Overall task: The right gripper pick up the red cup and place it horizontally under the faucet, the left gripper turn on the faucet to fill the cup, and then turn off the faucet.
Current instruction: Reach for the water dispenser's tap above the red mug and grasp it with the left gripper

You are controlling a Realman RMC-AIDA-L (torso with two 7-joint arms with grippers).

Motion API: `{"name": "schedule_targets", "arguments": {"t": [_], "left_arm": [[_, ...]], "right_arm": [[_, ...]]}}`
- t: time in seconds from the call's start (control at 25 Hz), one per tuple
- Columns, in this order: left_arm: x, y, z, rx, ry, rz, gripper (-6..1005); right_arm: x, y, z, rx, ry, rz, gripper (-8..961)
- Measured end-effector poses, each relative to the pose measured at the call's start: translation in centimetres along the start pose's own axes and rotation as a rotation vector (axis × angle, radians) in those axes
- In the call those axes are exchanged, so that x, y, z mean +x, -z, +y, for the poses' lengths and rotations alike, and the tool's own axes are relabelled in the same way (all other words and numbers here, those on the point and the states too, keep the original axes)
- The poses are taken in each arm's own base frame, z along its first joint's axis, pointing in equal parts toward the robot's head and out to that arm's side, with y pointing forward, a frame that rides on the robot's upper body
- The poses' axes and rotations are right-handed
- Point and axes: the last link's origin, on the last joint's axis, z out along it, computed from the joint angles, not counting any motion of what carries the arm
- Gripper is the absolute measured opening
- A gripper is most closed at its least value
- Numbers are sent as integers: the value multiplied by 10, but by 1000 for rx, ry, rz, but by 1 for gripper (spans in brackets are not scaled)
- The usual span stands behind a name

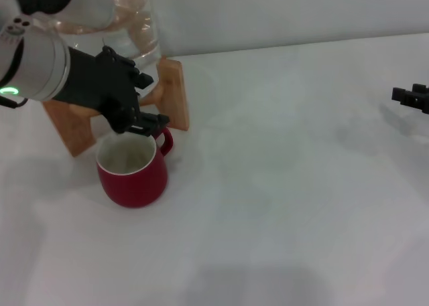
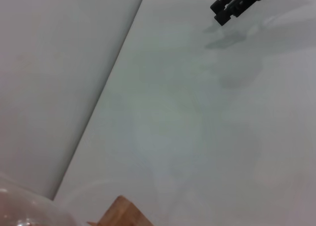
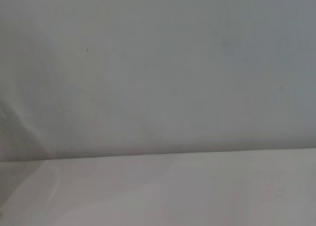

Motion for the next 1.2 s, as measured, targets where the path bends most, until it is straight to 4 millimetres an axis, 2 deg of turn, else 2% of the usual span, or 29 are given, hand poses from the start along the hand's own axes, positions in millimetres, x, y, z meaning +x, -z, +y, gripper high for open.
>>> {"name": "schedule_targets", "arguments": {"t": [0.52,1.2], "left_arm": [[-2,-1,-4,26,5,0,663],[-4,0,1,-4,4,-19,664]], "right_arm": [[-1,0,-1,3,2,-1,550],[-1,0,-1,4,1,0,549]]}}
